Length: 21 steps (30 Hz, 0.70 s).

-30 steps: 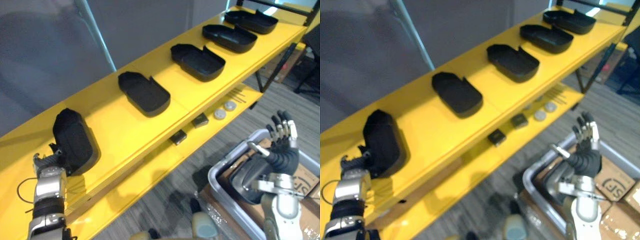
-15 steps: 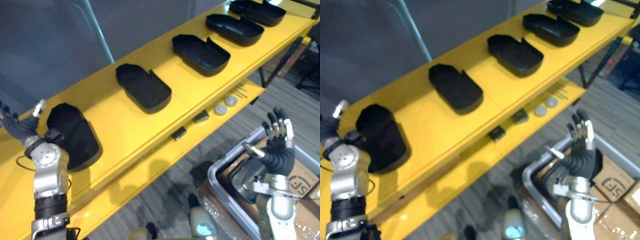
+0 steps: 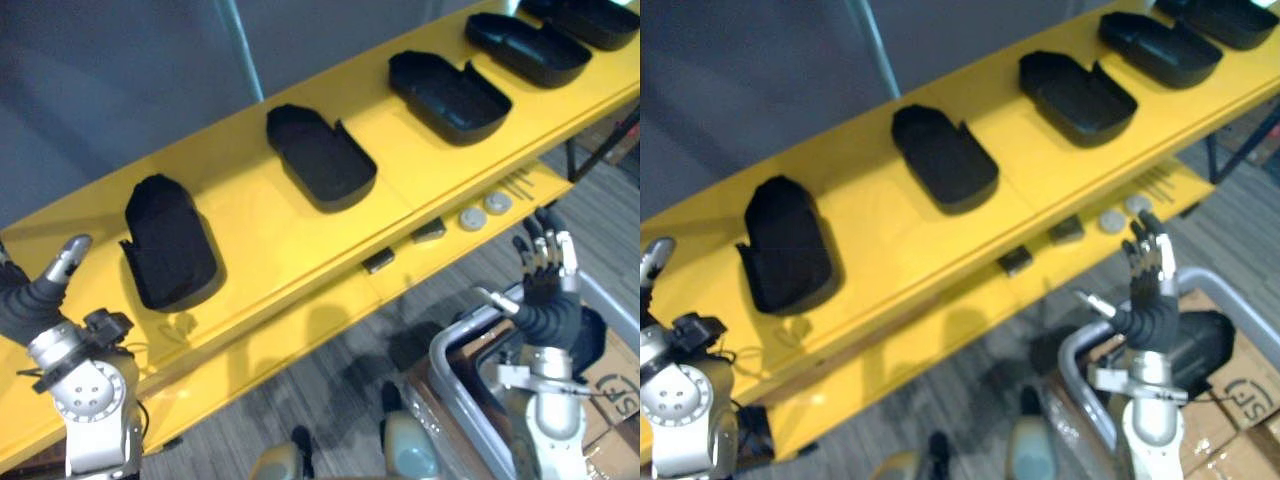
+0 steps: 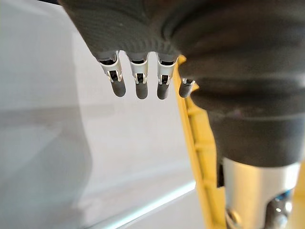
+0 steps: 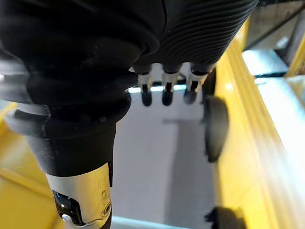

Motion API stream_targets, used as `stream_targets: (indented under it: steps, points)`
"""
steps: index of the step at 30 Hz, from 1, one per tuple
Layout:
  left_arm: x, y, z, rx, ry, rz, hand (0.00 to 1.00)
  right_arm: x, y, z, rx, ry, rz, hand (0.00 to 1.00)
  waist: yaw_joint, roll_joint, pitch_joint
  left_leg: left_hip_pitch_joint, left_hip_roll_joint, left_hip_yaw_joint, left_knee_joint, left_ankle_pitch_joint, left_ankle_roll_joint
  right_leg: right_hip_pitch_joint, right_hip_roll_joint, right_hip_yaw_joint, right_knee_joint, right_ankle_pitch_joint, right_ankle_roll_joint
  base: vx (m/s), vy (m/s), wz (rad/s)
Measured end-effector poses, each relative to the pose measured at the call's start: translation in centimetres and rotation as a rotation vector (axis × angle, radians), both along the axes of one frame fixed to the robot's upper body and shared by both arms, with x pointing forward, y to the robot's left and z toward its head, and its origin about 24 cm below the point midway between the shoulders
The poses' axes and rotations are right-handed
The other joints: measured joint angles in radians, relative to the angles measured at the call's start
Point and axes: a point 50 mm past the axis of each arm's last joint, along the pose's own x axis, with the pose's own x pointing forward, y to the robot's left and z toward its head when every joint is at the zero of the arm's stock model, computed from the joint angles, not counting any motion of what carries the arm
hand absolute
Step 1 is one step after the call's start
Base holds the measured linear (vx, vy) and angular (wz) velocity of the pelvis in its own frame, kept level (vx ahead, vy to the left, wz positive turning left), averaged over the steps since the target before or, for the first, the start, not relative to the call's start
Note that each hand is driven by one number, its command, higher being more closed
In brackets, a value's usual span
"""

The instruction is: Walk over and take plastic housings, then place them on the shelf

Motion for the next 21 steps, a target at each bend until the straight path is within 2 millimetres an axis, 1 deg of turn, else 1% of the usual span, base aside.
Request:
stream_targets:
  steps: [2,6,9,10,12,13,15,16,17,21]
  points:
    - [-0.3,-0.2,-0.5,0.029,0.046,-0.033,0.0,-0.1,-0.4,0.1,0.0,-0.003,-0.026,0.0,0.003,0.007,0.011,-0.014,-0.004,-0.011,0.0,0.005,0.0,-0.007,-0.007,-0.011,0.001,0.006,0.009,0.02,0.003,0.18]
    - [-1.3,-0.6,-1.7,0.107,0.171,-0.111,0.0,-0.1,-0.7,0.1,0.001,-0.006,-0.04,0.0,0.011,0.013,0.031,-0.013,-0.006,-0.017,-0.002,0.005,0.0,-0.004,-0.009,-0.016,0.001,0.004,0.008,0.04,0.011,0.05]
    - [-1.5,-0.9,-2.5,0.241,0.297,-0.045,0.0,-0.3,-1.2,0.1,-0.002,-0.001,-0.062,0.0,0.013,0.016,0.048,-0.016,-0.009,-0.031,-0.002,0.005,0.001,-0.003,-0.012,-0.022,0.002,-0.001,0.009,0.01,0.003,0.07]
    - [-1.5,-0.9,-2.8,0.282,0.348,-0.037,1.0,-0.3,-1.3,0.1,-0.003,0.0,-0.068,0.0,0.014,0.016,0.049,-0.017,-0.008,-0.034,-0.002,0.005,0.001,-0.003,-0.012,-0.025,0.003,-0.006,0.004,0.0,-0.004,0.08]
    - [-1.6,-1.2,-3.3,0.336,0.416,-0.076,1.0,-0.4,-1.5,0.0,0.001,0.002,-0.077,0.0,0.014,0.017,0.049,-0.017,-0.007,-0.035,-0.002,0.005,0.001,0.0,-0.013,-0.034,0.003,-0.007,0.004,0.0,-0.009,0.09]
    - [-1.7,-1.4,-3.8,0.369,0.476,-0.133,1.0,-0.6,-1.7,0.0,0.013,0.004,-0.078,0.0,0.014,0.017,0.049,-0.018,-0.006,-0.04,-0.002,0.005,0.001,0.003,-0.013,-0.041,0.003,-0.007,0.004,0.0,-0.012,0.12]
    - [-1.8,-1.6,-4.3,0.397,0.531,-0.195,1.0,-0.6,-1.9,0.0,0.019,0.002,-0.084,0.0,0.015,0.021,0.051,-0.016,-0.005,-0.047,-0.002,0.005,0.001,0.01,-0.013,-0.046,0.001,-0.01,0.003,0.01,-0.01,0.12]
    - [-1.8,-1.9,-4.6,0.409,0.562,-0.253,1.0,-0.7,-2.1,0.0,0.022,0.0,-0.088,0.0,0.016,0.024,0.054,-0.013,-0.006,-0.053,-0.002,0.004,0.002,0.016,-0.015,-0.052,0.001,-0.012,0.004,0.0,-0.007,0.14]
    - [-1.9,-2.1,-4.9,0.399,0.583,-0.335,1.0,-0.7,-2.1,0.1,0.021,0.0,-0.088,0.0,0.016,0.03,0.057,-0.014,-0.007,-0.058,-0.002,0.004,0.002,0.018,-0.018,-0.06,0.001,-0.013,0.003,0.0,-0.003,0.13]
    - [-1.8,-2.9,-5.5,0.345,0.606,-0.54,1.0,-0.7,-2.1,0.0,0.015,0.008,-0.087,0.0,0.023,0.045,0.065,-0.015,-0.009,-0.06,-0.002,0.004,0.003,0.02,-0.023,-0.067,0.002,-0.017,0.002,0.0,0.0,0.04]
